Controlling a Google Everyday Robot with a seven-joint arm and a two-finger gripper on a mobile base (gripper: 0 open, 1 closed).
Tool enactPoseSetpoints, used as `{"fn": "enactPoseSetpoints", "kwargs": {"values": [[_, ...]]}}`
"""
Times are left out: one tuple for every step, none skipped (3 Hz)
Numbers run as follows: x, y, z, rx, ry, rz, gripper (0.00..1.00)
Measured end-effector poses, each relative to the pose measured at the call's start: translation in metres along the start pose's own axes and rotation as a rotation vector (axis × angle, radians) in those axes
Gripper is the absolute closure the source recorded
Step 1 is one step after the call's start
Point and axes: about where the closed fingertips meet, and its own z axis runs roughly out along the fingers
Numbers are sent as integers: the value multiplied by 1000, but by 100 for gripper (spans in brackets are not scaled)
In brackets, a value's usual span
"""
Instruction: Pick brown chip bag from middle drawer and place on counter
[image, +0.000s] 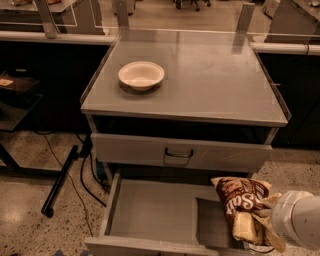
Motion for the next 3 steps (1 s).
{"fn": "enactPoseSetpoints", "kwargs": {"values": [[-12, -7, 2, 22, -29, 4, 100], [-34, -33, -29, 105, -94, 6, 100], [-42, -55, -72, 197, -116, 8, 100]]}}
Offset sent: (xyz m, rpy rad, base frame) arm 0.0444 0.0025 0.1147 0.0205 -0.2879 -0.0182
